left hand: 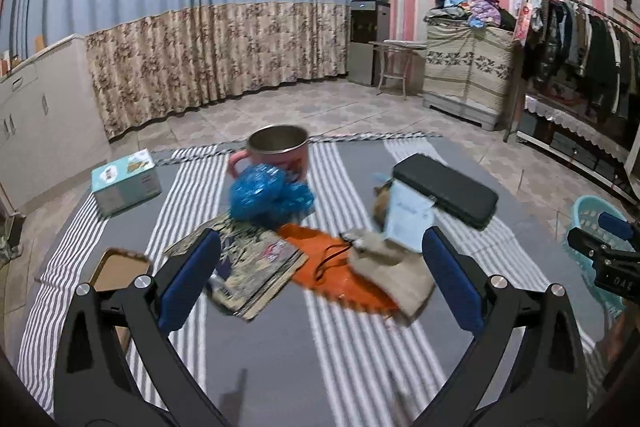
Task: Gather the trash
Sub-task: 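Move both tools back over the striped mat, then grasp the beige drawstring bag with the left tool while the right tool grasps the white paper sheet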
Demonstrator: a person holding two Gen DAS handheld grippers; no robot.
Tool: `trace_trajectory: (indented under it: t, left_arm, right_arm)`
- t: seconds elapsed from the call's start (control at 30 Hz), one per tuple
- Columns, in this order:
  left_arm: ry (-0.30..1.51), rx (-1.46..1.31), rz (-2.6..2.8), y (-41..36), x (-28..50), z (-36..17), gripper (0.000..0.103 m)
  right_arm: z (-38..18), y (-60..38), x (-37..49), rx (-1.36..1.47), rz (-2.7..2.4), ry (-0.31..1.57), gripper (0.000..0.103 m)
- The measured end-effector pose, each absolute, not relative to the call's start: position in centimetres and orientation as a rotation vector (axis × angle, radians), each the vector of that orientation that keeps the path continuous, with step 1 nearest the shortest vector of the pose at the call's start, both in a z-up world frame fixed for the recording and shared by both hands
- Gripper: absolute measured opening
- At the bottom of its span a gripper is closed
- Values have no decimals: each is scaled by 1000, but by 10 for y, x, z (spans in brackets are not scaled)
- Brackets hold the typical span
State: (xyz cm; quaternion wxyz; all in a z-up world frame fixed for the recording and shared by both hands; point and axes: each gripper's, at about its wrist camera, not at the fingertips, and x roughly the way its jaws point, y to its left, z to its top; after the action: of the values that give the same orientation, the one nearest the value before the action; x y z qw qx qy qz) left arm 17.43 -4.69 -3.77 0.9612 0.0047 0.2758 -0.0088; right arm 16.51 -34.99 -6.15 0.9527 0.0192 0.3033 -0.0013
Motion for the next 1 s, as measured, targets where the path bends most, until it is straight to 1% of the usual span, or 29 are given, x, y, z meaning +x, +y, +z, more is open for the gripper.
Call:
trace_trajectory:
  t: [0.3, 0.47, 0.77, 0.93, 1.0]
  left_arm:
    - [601, 3, 23, -18, 181, -55, 97]
    - [634, -19, 21, -11, 191, -66, 97]
    - [689, -32, -116, -46, 216, -74, 97]
    - [753, 9, -171, -76, 229, -88, 97]
    - [771, 37, -187, -86, 232, -92, 95]
  right_arm:
    - [-72, -331, 182, 107, 39, 652, 89]
    - [-80, -312, 193, 45, 34, 679, 89]
    - [-85, -320, 199, 66, 7, 704, 89]
    - [-86, -331, 200, 104, -12, 712, 89]
    - [-86, -333, 200, 109, -20, 710, 89]
